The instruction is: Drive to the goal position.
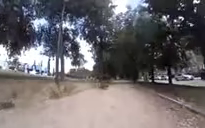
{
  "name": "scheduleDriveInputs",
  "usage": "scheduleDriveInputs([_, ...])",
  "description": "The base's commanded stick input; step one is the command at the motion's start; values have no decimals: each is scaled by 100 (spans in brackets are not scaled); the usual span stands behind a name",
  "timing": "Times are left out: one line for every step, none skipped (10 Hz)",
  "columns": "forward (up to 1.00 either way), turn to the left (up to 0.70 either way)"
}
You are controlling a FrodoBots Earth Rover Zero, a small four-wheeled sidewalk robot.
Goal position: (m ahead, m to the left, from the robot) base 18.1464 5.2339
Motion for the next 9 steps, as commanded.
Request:
scheduleDriveInputs([85, -33])
scheduleDriveInputs([85, -34])
scheduleDriveInputs([85, -34])
scheduleDriveInputs([85, -34])
scheduleDriveInputs([85, -12])
scheduleDriveInputs([85, 0])
scheduleDriveInputs([85, 0])
scheduleDriveInputs([85, 0])
scheduleDriveInputs([85, 0])
